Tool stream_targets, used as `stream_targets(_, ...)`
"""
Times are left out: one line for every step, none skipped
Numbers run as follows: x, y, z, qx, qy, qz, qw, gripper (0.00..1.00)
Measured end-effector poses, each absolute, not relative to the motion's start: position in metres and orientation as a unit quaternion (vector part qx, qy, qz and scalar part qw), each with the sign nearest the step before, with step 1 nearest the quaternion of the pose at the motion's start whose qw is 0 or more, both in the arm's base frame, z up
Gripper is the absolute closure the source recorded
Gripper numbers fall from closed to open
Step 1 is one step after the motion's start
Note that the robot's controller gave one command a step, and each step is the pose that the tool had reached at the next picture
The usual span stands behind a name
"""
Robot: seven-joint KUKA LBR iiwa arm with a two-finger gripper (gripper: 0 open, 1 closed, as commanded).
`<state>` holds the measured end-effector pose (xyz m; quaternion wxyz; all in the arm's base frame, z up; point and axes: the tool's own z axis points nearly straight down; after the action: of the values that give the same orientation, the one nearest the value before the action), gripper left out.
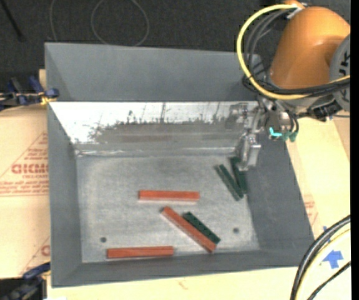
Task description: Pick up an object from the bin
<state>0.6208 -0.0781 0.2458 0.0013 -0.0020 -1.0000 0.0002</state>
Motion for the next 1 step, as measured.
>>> stream_targets(0.5681, 0.0303, 0.0674, 0.006, -1.000, -0.001, 0.002, 0.00)
